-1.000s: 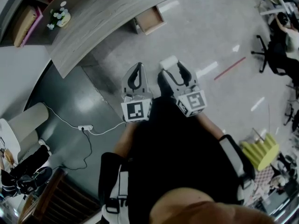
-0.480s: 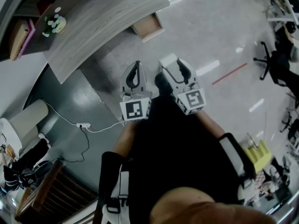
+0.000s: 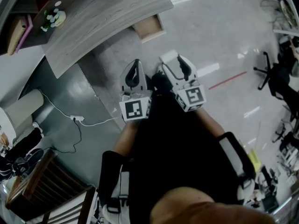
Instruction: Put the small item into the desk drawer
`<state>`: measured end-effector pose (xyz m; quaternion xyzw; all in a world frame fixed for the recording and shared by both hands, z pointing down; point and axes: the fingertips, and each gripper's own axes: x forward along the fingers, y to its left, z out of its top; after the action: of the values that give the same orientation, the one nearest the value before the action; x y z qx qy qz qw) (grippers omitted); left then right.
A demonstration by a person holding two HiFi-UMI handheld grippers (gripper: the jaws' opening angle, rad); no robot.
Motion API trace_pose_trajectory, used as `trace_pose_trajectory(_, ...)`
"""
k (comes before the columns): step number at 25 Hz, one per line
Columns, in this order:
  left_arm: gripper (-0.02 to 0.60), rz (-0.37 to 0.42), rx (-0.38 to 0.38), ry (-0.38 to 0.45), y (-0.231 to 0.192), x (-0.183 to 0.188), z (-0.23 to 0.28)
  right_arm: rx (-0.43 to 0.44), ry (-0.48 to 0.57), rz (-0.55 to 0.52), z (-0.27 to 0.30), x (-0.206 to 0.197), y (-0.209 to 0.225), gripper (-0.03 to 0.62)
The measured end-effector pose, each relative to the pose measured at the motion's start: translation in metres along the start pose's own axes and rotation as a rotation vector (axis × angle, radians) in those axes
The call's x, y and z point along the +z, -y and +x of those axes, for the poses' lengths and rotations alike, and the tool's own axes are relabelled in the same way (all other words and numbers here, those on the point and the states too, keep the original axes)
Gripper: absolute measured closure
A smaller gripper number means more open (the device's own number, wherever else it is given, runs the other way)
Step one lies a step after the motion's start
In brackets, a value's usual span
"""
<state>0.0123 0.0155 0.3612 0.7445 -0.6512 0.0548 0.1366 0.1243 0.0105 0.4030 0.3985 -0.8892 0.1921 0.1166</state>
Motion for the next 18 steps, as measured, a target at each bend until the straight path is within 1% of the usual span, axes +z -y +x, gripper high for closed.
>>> trace_pose_trajectory(7,0.588,-0.007,0.024,-0.004,-0.012,-0.005,0.014,0.011,-0.026,-0.015,0.024,-0.005,0.008,0.342)
trace_pose_trajectory(18,0.588,-0.015,0.001,-0.025,-0.034,-0.017,0.052,-0.011,-0.038,-0.034,0.067,-0.009,0.019,0.342)
